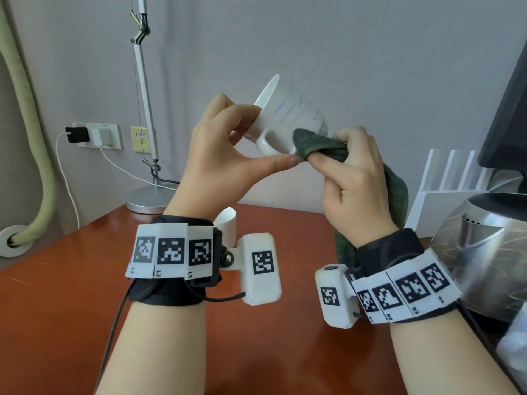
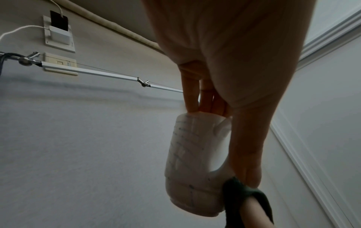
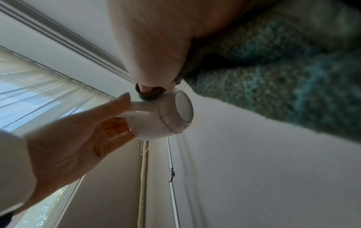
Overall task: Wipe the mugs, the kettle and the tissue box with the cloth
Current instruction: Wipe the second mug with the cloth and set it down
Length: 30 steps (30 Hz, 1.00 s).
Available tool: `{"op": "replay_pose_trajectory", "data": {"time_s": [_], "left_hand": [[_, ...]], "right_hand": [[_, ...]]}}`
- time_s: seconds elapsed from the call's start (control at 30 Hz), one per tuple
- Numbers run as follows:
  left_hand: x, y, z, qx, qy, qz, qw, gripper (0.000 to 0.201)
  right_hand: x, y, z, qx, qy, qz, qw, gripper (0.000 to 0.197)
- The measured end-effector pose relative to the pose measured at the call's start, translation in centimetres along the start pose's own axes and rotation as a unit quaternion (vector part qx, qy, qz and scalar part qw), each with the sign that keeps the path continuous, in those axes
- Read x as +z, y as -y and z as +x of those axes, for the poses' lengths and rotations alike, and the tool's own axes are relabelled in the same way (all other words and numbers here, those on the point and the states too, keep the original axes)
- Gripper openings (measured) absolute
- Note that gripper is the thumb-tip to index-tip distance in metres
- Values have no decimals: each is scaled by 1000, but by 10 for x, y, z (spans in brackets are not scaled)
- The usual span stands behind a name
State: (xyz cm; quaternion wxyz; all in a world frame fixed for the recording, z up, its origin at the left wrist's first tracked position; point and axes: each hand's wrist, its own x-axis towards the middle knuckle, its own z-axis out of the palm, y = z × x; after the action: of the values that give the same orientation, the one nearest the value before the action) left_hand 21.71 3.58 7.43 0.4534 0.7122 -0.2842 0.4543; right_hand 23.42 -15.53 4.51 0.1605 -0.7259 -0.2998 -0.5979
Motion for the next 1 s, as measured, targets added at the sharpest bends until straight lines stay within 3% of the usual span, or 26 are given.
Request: {"op": "replay_pose_trajectory", "data": {"time_s": [0.17,0.3,0.57,0.7,0.87,1.0], "left_hand": [[1,-2,-1,0,-9,-19,1000,54],[3,-1,-1,-14,-35,-42,998,51],[-4,-8,0,0,40,0,999,59],[-5,-7,0,2,26,10,1000,63],[-3,-7,1,-10,37,16,999,65],[-1,-9,-1,-9,50,-10,999,55]], "right_hand": [[-5,-4,4,38,-14,-15,999,42],[-3,-4,0,26,-12,-6,1000,45],[-6,2,4,-12,0,-17,1000,44],[-7,-2,2,14,-11,-23,1000,45],[-4,9,3,-14,16,-16,1000,40],[-6,11,8,3,-1,-39,999,37]]}}
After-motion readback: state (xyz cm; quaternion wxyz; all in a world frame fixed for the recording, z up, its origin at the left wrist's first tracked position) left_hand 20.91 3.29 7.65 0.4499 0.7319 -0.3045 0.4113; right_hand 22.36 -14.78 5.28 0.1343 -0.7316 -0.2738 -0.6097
